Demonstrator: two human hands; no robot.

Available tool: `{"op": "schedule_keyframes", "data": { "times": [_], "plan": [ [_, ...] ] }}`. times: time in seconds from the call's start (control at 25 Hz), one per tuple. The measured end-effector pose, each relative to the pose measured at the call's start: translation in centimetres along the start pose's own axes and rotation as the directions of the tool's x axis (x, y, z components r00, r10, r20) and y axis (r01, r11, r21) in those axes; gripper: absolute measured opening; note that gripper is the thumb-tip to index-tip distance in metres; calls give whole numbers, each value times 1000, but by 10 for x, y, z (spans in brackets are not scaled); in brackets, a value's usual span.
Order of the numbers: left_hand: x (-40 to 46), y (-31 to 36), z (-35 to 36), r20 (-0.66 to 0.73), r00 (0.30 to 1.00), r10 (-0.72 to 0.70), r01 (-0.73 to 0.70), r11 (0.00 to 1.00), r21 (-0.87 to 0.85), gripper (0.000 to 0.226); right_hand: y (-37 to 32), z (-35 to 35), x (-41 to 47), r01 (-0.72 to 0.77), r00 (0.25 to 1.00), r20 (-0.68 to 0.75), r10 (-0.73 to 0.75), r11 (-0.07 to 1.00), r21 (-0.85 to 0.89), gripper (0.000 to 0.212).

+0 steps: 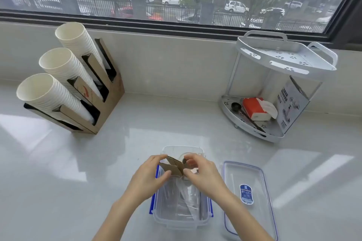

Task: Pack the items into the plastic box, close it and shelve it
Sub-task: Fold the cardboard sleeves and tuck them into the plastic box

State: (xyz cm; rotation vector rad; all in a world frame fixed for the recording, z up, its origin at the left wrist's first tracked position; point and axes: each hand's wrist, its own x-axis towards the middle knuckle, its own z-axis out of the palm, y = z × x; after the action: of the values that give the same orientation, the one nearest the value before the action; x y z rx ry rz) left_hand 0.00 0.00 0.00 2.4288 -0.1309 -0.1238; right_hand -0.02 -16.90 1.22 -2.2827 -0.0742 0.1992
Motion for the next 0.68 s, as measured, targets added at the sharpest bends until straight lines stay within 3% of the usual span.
{"op": "schedule_keyframes", "data": {
  "times": [0.24, 0.56, 0.68],
  "plan": [
    [2, -10, 9, 40, 998, -40, 43, 994, -97, 35, 8, 18, 10, -19, 999, 30, 18, 999, 25, 28],
    [8, -14, 8, 18, 998, -56, 57, 991, -123, 20, 14, 13, 10, -31, 996, -81, 38, 996, 81, 25],
    [7, -10, 3, -50, 996, -70, 56, 970, -235, 20, 13, -1, 6, 2, 991, -135, 23, 984, 180, 27]
  ]
}}
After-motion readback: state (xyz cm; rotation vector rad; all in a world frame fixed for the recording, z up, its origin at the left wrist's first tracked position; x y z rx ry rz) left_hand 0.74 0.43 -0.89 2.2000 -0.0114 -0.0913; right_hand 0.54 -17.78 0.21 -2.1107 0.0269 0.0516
